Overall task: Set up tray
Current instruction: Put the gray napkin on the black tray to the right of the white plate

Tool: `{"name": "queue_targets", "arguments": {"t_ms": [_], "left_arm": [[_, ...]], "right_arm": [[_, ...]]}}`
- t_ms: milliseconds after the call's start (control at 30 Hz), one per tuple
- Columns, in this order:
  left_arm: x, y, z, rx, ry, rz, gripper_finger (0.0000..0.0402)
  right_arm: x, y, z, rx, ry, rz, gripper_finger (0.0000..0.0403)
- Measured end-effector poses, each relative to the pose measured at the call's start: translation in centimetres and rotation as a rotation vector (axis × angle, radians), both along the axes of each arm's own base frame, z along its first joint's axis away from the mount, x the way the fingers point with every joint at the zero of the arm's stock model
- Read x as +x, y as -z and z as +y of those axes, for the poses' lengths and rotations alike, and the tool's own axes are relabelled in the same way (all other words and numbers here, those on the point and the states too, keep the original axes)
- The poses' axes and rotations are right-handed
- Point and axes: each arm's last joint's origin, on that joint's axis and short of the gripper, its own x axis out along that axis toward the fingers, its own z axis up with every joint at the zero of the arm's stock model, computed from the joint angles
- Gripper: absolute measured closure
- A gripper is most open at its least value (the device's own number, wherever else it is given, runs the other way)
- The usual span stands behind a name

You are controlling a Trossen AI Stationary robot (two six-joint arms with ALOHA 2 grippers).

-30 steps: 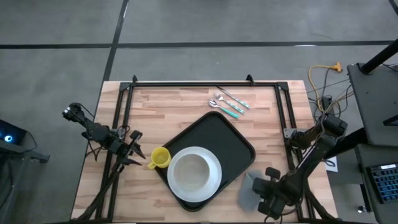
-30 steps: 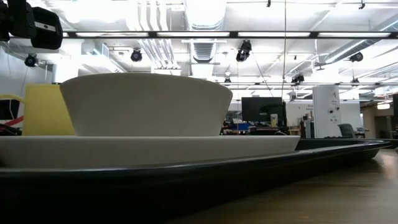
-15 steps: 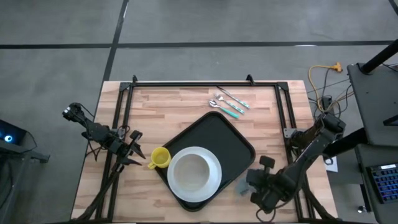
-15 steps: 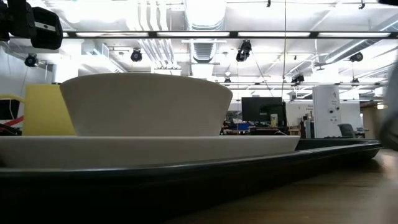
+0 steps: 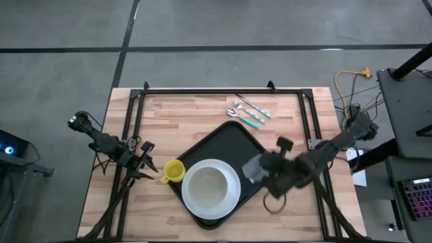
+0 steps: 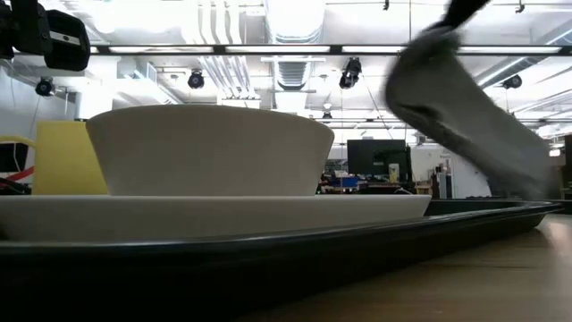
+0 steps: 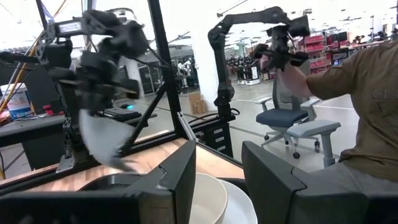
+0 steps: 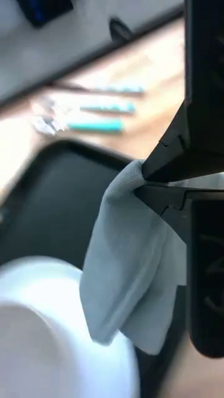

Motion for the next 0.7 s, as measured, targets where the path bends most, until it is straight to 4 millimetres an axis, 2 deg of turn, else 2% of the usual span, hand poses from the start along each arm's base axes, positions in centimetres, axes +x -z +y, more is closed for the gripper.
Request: {"name": "queue_targets", "arguments": {"t_ms": [200,333,433,533,600,700], "left_arm": [[0.0,0.0,0.0,0.000,0.000,0.000,0.0285],[0.0,0.0,0.0,0.000,0.000,0.000,0.0285],[0.0,0.0,0.0,0.000,0.000,0.000,0.0285],[0.0,0.0,0.0,0.000,0.000,0.000,0.0285],[0.0,0.0,0.0,0.000,0.000,0.000,0.0285],[0.0,0.0,0.0,0.001,0.000,0.001,0.0285]], "right_arm": [[2.1,-2.2,-6.3,-0.026,0.013,-0.164,0.0395],[4.0,-4.0,-11.0,-0.003,-0.099,-0.351,0.0395],[4.7,-4.7,-14.3,-0.002,-0.154,-0.489,0.0395],[4.6,-3.4,-16.6,0.085,-0.180,-0.496,0.0395],[4.5,-1.3,-17.2,0.202,-0.185,-0.462,0.0395],[4.1,2.8,-17.1,0.376,-0.180,-0.376,0.0395]]}}
